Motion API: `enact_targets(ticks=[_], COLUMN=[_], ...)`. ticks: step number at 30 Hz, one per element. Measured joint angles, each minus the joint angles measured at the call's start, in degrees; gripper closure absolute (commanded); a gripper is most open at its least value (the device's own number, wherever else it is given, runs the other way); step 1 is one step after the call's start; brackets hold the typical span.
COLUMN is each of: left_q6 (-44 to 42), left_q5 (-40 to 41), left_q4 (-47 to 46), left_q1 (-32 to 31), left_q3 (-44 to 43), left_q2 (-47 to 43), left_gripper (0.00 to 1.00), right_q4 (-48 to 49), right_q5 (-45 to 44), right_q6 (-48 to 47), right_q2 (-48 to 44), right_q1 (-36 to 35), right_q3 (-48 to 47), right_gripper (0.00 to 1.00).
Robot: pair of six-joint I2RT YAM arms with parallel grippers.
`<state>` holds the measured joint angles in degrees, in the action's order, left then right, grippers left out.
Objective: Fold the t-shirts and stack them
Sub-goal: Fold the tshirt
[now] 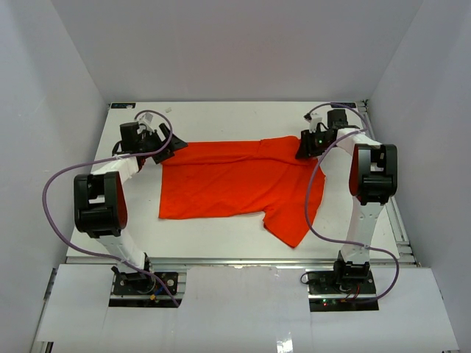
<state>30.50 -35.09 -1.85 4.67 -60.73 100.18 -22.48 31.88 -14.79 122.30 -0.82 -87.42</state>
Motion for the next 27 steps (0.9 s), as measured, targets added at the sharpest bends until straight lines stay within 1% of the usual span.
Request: enact_targets(ticks=[4,6,8,11,12,13,14,15,17,18,19,21,24,27], left_q6=[0.4,0.6,1.0,2.1,2.5,3.1,3.6,4.4,6.2,7.5,9.0,12.0,15.9,19.1], left_q5=[0.7,1.7,2.8,5.4,6.3,7.2,8.0,9.0,11.2,12.4,13.8,16.3,19.1,21.5], left_q4=[1.2,2.2,3.8,7.4,8.6,10.2,12.0,13.6,17.4,19.4,21.7,26.6,33.9,39.9], left_q1=[0.0,0.0,0.0,0.0,0.0,0.1,0.1,0.1,0.1,0.1,0.1,0.1,0.1,0.1], left_q3=[0.1,0.4,0.8,1.4,1.9,2.6,3.3,4.2,6.0,7.1,8.3,10.4,13.0,14.2], left_q2=[-2.1,-4.0,-6.1,-9.6,-10.9,-12.5,-14.0,-15.7,-19.0,-20.8,-22.8,-26.4,-31.1,-33.5], left_gripper=[0.05,0.04,0.02,0.02,0.02,0.02,0.02,0.02,0.02,0.02,0.02,0.03,0.04,0.06], right_q4=[0.5,0.3,0.3,-2.0,-3.4,-6.0,-7.8,-11.0,-18.8,-22.2,-25.1,-30.3,-35.5,-38.0], right_q5=[1.1,2.7,5.8,13.1,15.5,18.1,19.2,20.4,22.1,22.5,22.8,22.5,21.1,19.5], right_q6=[-0.7,-1.2,-2.3,-9.0,-12.2,-18.9,-22.4,-28.2,-42.2,-48.4,-56.1,-67.8,-78.6,-84.2], right_q2=[-1.4,-2.4,-3.8,-6.9,-8.3,-9.7,-11.4,-12.9,-16.8,-18.8,-21.3,-25.9,-30.1,-31.0], right_q1=[0.3,0.7,1.7,4.0,4.6,5.2,5.9,6.3,6.6,6.6,6.6,6.5,6.5,6.5], right_q3=[1.7,2.1,2.0,0.6,-0.1,-0.7,-1.1,-1.6,-0.7,0.6,3.5,10.4,18.4,20.9], right_gripper=[0.57,0.53,0.50,0.43,0.41,0.38,0.36,0.33,0.31,0.30,0.30,0.30,0.30,0.31])
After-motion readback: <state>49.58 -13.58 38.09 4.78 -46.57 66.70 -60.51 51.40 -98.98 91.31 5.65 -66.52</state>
